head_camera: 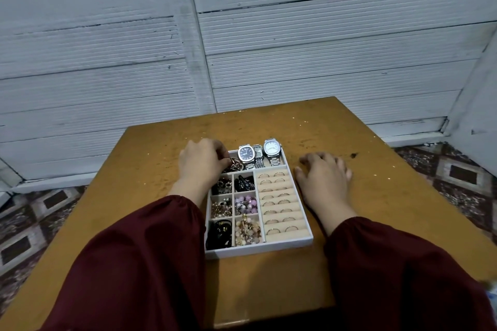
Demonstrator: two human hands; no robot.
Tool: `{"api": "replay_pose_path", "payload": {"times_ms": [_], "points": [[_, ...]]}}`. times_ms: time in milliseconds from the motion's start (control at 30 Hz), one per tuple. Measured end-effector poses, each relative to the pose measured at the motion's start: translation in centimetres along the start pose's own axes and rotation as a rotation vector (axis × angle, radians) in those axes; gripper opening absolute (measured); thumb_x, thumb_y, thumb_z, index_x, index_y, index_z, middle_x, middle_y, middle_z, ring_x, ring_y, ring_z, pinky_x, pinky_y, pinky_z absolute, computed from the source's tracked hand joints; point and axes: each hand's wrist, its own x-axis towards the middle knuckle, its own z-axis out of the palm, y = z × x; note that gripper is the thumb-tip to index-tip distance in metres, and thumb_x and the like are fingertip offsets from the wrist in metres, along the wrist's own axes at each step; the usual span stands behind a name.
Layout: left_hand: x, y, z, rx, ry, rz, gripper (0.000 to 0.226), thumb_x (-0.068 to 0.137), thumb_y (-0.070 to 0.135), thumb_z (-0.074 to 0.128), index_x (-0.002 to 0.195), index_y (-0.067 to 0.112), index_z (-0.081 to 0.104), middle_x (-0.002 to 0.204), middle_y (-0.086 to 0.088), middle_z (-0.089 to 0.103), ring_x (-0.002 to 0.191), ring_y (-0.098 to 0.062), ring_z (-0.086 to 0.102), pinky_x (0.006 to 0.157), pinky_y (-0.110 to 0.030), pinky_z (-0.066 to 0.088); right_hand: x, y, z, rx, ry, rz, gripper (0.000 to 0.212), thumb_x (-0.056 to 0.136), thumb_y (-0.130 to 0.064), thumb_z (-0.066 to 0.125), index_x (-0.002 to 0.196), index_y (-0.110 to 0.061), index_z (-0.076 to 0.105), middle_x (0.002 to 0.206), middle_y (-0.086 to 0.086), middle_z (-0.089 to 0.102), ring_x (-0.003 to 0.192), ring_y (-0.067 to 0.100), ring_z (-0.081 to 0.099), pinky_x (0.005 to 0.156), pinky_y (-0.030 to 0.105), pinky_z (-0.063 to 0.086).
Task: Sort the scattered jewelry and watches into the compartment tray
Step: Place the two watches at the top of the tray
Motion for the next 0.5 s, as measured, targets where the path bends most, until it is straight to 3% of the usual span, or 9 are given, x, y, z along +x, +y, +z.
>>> {"api": "replay_pose_path", "payload": {"times_ms": [233, 300, 367, 500], "points": [[0.4, -1.0, 0.4, 0.037, -0.032, -0.003, 0.009, 0.081, 0.043, 0.070, 0.084, 0.035, 0.069, 0.100, 0.006, 0.071, 0.117, -0.029, 0.053, 0.111, -0.048, 0.029, 0.0, -0.1, 0.0, -0.009, -0.004, -0.002, 0.033, 0.093, -0.040, 0.051, 0.123, -0.028, 0.057, 0.134, 0.001, 0.049, 0.128, 0.026, 0.034, 0.105, 0.040, 0.021], [0.2, -1.0, 0.2, 0.030, -0.028, -0.016, 0.009, 0.083, 0.041, 0.069, 0.087, 0.034, 0.070, 0.102, 0.005, 0.071, 0.118, -0.029, 0.051, 0.111, -0.048, 0.029, 0.0, -0.1, -0.1, -0.011, -0.004, 0.001, 0.033, 0.093, -0.040, 0.051, 0.123, -0.028, 0.057, 0.135, 0.001, 0.049, 0.128, 0.026, 0.034, 0.105, 0.039, 0.021], [-0.1, -1.0, 0.0, -0.023, -0.016, -0.025, 0.005, 0.084, 0.037, 0.068, 0.084, 0.032, 0.070, 0.096, 0.007, 0.070, 0.111, -0.025, 0.054, 0.105, -0.046, 0.038, 0.0, -0.1, -0.1, -0.008, -0.004, 0.001, 0.033, 0.093, -0.040, 0.051, 0.123, -0.028, 0.057, 0.135, 0.001, 0.049, 0.128, 0.026, 0.034, 0.105, 0.039, 0.021], [-0.7, -1.1, -0.6, -0.457, 0.008, -0.124, 0.012, 0.086, 0.021, 0.068, 0.076, 0.025, 0.066, 0.082, 0.005, 0.067, 0.082, -0.018, 0.065, 0.075, -0.037, 0.056, 0.0, 0.0, -0.2, 0.032, 0.001, 0.010, 0.032, 0.094, -0.037, 0.051, 0.122, -0.026, 0.058, 0.132, 0.003, 0.052, 0.128, 0.027, 0.035, 0.104, 0.038, 0.022]]}}
